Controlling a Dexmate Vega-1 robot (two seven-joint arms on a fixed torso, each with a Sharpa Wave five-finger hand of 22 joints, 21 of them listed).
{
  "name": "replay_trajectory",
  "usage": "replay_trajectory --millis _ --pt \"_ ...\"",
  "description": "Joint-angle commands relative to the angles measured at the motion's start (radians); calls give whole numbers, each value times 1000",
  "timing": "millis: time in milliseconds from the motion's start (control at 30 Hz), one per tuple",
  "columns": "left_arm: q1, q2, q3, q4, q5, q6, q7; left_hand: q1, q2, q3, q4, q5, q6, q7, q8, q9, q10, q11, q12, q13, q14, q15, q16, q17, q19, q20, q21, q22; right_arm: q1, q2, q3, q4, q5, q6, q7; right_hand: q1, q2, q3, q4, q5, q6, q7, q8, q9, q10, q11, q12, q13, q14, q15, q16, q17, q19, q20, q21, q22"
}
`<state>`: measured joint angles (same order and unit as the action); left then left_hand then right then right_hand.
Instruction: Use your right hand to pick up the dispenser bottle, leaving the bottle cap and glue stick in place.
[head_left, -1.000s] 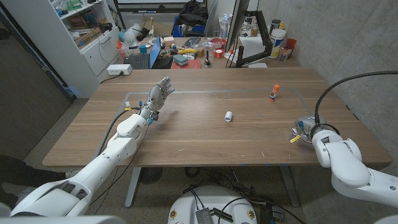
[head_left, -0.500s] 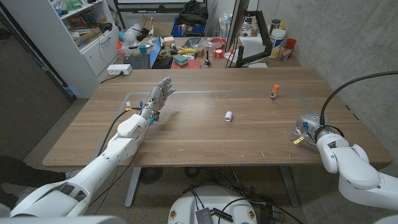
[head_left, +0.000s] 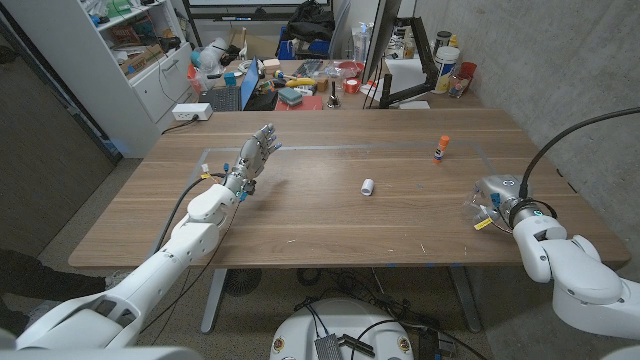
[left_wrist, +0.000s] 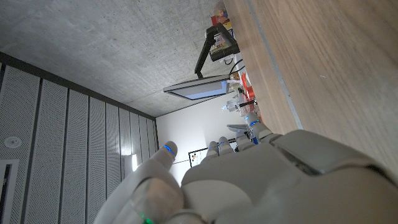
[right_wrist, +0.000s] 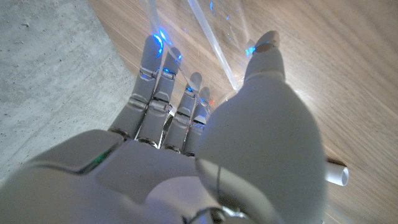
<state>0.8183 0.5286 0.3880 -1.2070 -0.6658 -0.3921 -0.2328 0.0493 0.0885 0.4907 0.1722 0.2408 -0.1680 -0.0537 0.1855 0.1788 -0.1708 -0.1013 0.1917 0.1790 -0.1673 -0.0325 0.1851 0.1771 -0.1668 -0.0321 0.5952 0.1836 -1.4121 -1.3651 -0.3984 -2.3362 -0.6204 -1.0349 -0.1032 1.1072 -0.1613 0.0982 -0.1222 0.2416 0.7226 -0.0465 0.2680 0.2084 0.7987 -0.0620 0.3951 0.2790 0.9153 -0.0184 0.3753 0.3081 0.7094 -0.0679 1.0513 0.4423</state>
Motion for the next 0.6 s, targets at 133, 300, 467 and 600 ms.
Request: replay_trajectory --millis 133,300,467,600 --pt "10 12 -10 -11 -9 -4 -1 -10 54 0 0 10 -42 2 5 5 -19 7 5 2 -35 -20 3 3 -60 -12 -3 5 -40 -16 62 -24 128 26 -155 283 319 6 26 8 56 -50 1 4 11 1 5 7 116 -219 -4 5 -18 -138 0 -6" --pt "14 15 -10 -19 -9 -2 0 -10 54 0 0 10 -42 2 5 5 -19 7 5 2 -34 -21 3 3 -60 -12 -4 5 -88 -15 129 -25 203 58 -224 280 319 6 29 10 51 -51 -4 4 6 1 3 9 113 -220 -7 5 -22 -141 -1 -10" --pt "17 16 -10 -25 -8 -2 4 -10 54 -1 -1 11 -42 1 5 5 -19 6 5 2 -34 -20 3 3 -61 -12 -5 5 -159 -3 219 -16 272 118 -302 280 320 6 29 11 52 -50 -5 4 6 3 3 11 112 -221 -10 5 -23 -143 0 -13" --pt "19 17 -11 -31 -8 -3 6 -10 54 -1 -1 11 -41 2 5 5 -20 6 5 2 -34 -20 3 3 -61 -12 -5 5 -201 8 273 -12 300 156 -335 278 320 5 31 12 52 -49 -6 4 5 1 3 12 112 -220 -11 5 -25 -142 1 -14"
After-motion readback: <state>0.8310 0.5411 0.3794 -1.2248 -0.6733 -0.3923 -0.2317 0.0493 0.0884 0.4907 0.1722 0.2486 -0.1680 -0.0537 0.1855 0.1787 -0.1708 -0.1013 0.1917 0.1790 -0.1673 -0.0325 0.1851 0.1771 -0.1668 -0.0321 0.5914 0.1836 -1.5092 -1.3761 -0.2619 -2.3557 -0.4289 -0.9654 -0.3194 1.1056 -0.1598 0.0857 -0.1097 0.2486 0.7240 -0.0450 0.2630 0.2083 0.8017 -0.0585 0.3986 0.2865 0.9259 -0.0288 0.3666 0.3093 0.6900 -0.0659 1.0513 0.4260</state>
